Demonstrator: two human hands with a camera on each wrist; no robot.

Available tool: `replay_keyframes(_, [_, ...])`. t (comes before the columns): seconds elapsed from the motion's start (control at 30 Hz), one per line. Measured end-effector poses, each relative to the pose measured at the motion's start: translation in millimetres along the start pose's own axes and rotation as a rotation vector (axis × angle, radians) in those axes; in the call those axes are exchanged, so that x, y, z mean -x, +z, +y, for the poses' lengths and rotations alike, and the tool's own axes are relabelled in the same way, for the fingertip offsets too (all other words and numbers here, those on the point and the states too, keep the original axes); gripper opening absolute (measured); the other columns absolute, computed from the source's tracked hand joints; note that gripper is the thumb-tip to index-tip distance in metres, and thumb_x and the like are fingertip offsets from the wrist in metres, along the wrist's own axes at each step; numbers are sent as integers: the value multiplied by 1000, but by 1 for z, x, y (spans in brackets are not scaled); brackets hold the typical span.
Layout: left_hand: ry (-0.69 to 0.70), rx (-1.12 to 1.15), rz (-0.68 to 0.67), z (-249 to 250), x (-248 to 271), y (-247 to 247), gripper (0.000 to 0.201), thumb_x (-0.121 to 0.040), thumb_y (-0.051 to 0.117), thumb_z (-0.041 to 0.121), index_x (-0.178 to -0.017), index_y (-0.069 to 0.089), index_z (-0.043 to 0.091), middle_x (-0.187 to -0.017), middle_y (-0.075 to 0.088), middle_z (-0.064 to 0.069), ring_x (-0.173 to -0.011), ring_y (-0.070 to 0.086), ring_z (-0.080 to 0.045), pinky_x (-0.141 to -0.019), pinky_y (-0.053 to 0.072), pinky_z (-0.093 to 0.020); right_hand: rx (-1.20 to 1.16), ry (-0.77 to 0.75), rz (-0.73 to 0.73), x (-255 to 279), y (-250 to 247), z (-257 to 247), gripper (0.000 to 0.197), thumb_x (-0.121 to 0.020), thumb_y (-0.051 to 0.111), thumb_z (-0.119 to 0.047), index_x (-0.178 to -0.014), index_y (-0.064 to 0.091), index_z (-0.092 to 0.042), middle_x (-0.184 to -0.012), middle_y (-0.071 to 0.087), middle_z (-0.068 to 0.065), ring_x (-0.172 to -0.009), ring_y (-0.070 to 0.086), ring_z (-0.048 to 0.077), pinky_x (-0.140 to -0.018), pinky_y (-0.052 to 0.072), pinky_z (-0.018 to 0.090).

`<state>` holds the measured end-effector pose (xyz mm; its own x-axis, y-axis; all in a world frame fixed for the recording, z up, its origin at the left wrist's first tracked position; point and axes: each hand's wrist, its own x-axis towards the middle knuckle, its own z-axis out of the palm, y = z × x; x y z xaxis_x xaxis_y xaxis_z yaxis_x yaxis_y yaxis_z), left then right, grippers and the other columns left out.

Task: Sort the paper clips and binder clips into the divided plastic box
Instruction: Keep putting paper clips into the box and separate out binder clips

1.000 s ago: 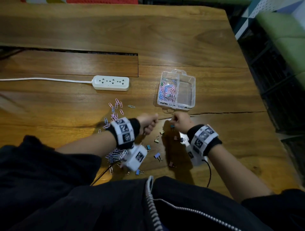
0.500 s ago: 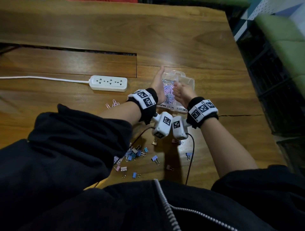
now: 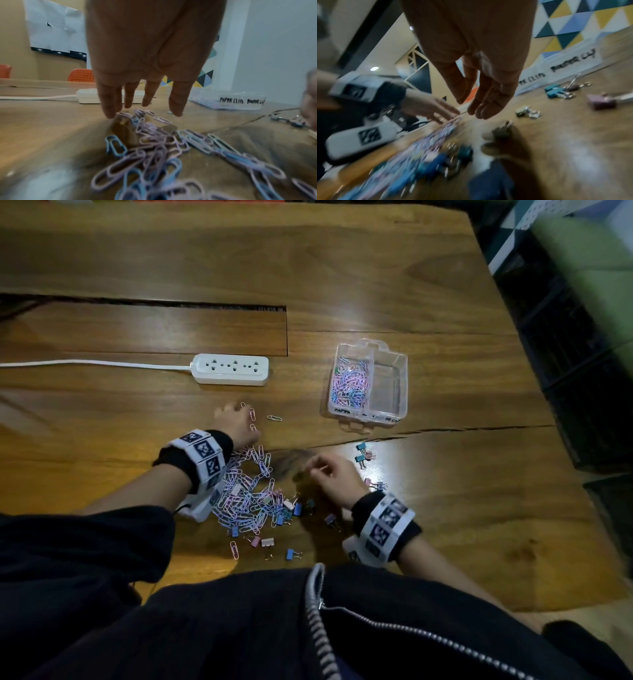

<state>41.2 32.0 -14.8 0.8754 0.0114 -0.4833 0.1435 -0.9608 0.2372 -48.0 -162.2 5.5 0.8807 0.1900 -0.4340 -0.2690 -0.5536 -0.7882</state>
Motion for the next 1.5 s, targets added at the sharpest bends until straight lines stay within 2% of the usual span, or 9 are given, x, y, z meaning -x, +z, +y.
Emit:
replay_keyframes(0.13, [146,-164,42,6,16,8,44,-91,52,24,-131,46,7,-141,39,-16,-128,40,-31,-104,38,-40,276,-131,-40,6,27,8,14,-88,53,-8,-99,62,-4,-107,61,12,-102,54,23,-94,44,37])
replay_keyframes(0.23, [225,-179,144,16,28,13,24,-93,46,9,-111,62,4,-118,55,-13,-110,52,-26,-89,45,-30,279,-163,6,5,31,12,13,-88,53,-7,-97,62,-8,-108,60,8,-106,51,21,-96,42,33])
replay_keyframes(0.43, [209,-81,142,16,32,12,18,-88,51,5,-103,62,4,-110,57,-10,-104,53,-24,-86,45,-29,278,-150,127,-6,26,7,16,-86,55,-6,-99,63,-10,-110,59,7,-110,49,21,-99,42,38])
replay_keyframes(0.7, [-145,869,108,-15,22,7,14,-84,55,-5,-86,59,8,-91,58,-8,-68,54,-17,-64,49,-25,562,-135,-34,-63,16,-42,46,-91,47,-12,-137,39,-15,-144,39,3,-134,31,22,-111,27,38])
replay_keyframes(0.8, [-247,1175,17,-26,17,-2,23,-86,48,-9,-103,55,4,-82,57,-5,-60,49,-13,-54,47,-21,664,-99,-136,-85,27,-57,58,-90,52,-28,-143,29,-20,-155,18,5,-141,19,26,-113,22,46])
replay_keyframes(1.03, [-362,1596,-136,-33,10,-19,31,-82,24,-11,-82,50,6,-71,38,-2,-59,36,-12,-55,35,-20,701,-179,-85,-94,54,-54,34,-86,59,-20,-117,55,-8,-126,47,9,-116,41,23,-102,38,35])
replay_keyframes(1.17, [-287,1254,-74,-22,-5,-21,16,-84,44,0,-80,47,15,-75,42,0,-55,35,-10,-51,36,-21,657,-224,-88,-86,59,-45,23,-89,51,-8,-110,59,-3,-116,50,12,-109,46,26,-99,42,35])
replay_keyframes(1.37, [-20,458,42,-13,-19,-12,32,-80,65,8,-109,52,12,-107,61,-16,-95,60,-32,-84,51,-39,703,-207,-121,-75,54,-40,31,-85,58,-12,-115,56,-4,-122,47,13,-113,42,26,-99,38,35])
replay_keyframes(1.5, [23,229,85,-15,-16,-14,10,-85,62,18,-89,58,9,-101,65,-13,-85,55,-24,-84,47,-36,698,-211,-113,-71,56,-39,21,-87,52,-5,-107,58,-4,-118,50,12,-110,44,26,-94,37,33])
